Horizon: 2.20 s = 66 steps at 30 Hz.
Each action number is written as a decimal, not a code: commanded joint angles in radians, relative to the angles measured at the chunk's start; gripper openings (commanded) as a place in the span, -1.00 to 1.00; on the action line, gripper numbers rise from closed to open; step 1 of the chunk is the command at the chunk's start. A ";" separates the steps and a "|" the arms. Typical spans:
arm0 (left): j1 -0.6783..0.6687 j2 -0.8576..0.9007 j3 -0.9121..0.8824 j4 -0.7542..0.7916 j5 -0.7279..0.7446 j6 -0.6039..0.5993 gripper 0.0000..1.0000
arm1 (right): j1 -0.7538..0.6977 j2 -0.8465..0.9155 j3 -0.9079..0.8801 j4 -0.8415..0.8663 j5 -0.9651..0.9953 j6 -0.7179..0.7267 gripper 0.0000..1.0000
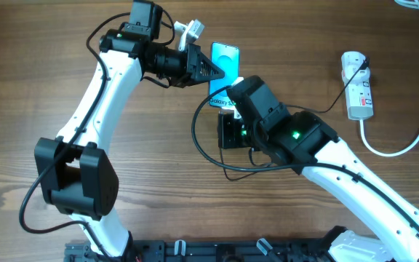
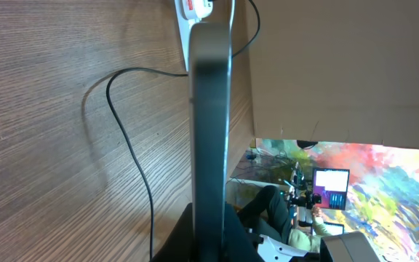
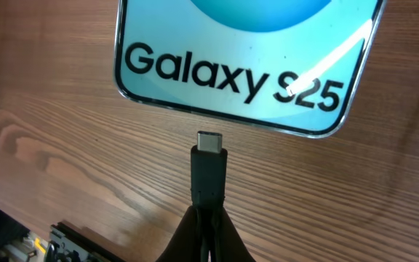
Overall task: Plug charger to phone and switch on socket
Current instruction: 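Align the plug tip under the phone's bottom port with the right gripper, then push the plug up into the phone's port with the right gripper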
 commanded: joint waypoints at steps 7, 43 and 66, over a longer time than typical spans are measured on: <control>0.006 -0.026 0.017 -0.002 0.028 0.027 -0.92 | -0.012 0.004 0.026 0.000 0.041 -0.026 -0.91; 0.006 -0.026 0.017 -0.009 0.058 0.028 -0.92 | -0.045 0.004 0.026 0.004 -0.014 0.016 -0.91; 0.006 -0.026 0.017 -0.013 0.058 0.028 -0.92 | -0.056 0.004 0.026 0.036 -0.027 0.037 -0.91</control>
